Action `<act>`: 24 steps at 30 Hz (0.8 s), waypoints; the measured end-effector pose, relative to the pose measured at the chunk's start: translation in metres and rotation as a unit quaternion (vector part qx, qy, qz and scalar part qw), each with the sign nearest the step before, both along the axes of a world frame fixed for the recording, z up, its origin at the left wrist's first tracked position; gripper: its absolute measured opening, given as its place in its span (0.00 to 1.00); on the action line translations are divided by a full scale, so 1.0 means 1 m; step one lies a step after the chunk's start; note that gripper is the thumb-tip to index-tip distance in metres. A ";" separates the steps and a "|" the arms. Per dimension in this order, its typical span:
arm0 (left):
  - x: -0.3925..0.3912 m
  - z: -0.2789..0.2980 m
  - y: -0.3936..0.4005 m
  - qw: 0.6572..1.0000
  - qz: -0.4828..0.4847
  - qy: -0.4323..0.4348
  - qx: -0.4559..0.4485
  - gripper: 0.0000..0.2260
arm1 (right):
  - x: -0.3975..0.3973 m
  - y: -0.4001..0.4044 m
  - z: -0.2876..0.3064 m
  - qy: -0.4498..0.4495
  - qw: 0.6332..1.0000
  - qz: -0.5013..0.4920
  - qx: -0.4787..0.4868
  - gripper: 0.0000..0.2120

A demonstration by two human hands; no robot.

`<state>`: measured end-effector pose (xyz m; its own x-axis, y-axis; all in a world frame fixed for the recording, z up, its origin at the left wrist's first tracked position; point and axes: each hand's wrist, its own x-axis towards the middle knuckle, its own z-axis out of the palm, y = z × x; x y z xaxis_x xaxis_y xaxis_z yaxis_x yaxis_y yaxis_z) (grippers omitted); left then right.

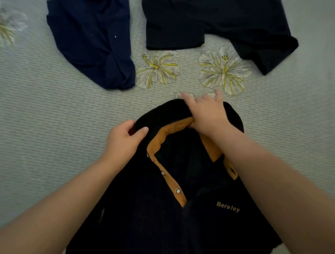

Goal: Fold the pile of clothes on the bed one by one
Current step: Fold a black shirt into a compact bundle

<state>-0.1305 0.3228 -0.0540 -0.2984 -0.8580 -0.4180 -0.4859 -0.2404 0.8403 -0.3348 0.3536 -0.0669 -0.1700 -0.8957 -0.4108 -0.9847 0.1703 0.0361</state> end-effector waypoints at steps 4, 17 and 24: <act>0.004 0.009 -0.010 0.995 0.037 0.095 0.003 0.14 | 0.005 -0.019 -0.008 -0.016 0.986 -0.094 -0.134 0.13; -0.048 -0.014 0.016 0.996 -0.020 -0.084 -0.008 0.22 | -0.060 0.050 0.027 -0.177 0.919 -0.347 -0.053 0.26; -0.093 0.000 -0.028 0.979 0.027 -0.195 -0.056 0.34 | -0.042 0.048 0.009 -0.315 0.817 -0.465 -0.131 0.04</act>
<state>-0.2234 0.2947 -0.0538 -0.0887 -0.9151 -0.3935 -0.7637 -0.1911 0.6166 -0.3768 0.4019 -0.0579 -0.6560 -0.5715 -0.4930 -0.2350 0.7754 -0.5861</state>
